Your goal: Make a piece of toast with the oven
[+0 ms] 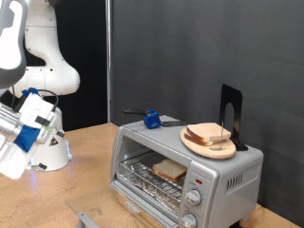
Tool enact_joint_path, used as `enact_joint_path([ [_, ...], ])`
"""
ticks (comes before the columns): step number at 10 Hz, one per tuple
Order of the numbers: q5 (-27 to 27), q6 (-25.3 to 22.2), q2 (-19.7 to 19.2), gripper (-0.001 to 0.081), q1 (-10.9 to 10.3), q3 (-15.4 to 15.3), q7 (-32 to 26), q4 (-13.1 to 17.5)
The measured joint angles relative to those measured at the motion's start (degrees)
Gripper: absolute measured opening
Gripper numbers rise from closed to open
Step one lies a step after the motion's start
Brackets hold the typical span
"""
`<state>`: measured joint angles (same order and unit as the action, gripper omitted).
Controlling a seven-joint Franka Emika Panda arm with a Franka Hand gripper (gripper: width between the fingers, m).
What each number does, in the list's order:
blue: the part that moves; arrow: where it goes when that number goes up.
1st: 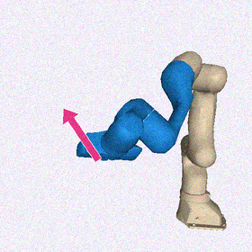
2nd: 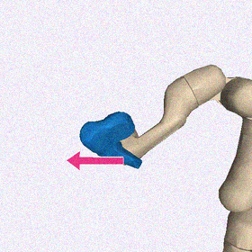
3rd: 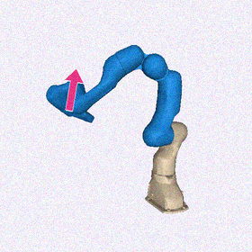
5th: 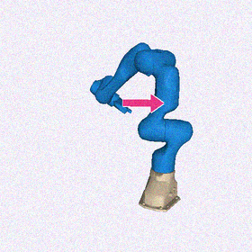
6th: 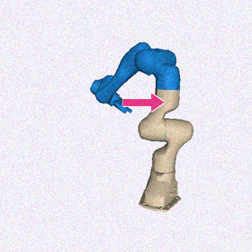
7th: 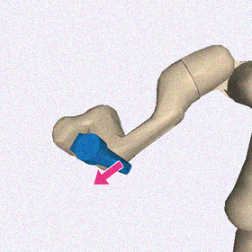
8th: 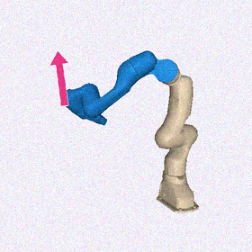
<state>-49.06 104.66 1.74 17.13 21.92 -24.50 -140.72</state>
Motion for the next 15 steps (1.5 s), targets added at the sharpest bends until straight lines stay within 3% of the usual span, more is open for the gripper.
enact_joint_path([
  [3, -0.4, 0.9, -6.0, 0.0808, 1.0, 0.9, -4.2, 0.8],
  [9, -3.2, 2.0, -17.6, 0.0808, 1.6, 0.3, -7.9, 6.0],
  [12, -3.6, 4.9, -21.7, 0.0808, 1.0, -2.6, -8.2, 7.0],
  [15, -5.3, 7.4, -23.3, 0.0808, -0.3, -6.4, -8.7, 6.5],
])
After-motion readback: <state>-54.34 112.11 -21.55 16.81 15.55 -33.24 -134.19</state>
